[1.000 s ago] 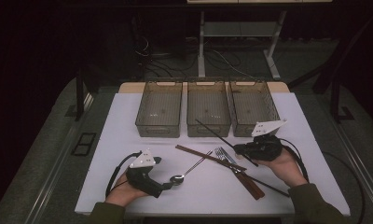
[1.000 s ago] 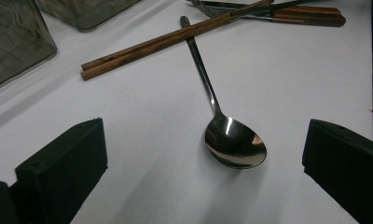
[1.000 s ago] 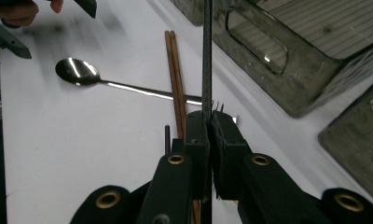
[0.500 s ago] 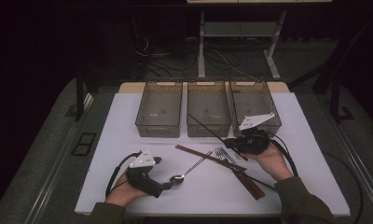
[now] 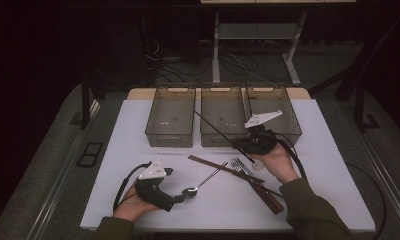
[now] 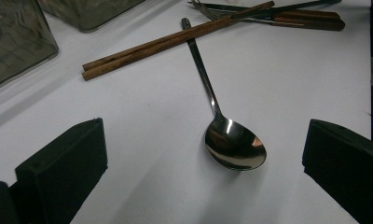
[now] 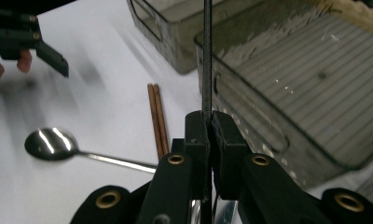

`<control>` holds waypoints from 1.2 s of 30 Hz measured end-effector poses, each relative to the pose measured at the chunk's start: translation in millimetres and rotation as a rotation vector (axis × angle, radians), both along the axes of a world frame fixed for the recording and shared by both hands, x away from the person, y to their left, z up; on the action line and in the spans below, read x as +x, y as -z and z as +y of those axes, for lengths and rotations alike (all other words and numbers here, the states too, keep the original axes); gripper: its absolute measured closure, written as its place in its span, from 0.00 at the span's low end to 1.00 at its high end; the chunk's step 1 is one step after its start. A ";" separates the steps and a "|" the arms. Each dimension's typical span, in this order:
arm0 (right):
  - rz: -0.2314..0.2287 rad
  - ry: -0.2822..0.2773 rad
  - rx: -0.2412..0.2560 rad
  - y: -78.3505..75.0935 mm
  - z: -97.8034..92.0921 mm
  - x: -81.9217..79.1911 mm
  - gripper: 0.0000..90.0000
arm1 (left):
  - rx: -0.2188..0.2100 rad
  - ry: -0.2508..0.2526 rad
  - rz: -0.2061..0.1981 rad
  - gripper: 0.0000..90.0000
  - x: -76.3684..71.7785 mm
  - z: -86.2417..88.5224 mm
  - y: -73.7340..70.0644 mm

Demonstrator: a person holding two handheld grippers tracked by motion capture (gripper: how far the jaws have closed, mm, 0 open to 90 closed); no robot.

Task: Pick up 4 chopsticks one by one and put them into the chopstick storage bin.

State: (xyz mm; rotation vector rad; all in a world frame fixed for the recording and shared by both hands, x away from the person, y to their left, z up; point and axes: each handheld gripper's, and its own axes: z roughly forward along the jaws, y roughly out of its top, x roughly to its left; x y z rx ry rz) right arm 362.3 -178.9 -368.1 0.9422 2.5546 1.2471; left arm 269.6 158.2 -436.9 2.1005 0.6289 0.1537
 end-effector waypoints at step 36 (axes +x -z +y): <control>-0.018 0.076 0.044 -35.5 100.2 73.1 0.95 | -0.014 -0.005 -0.001 0.00 0.5 1.1 1.0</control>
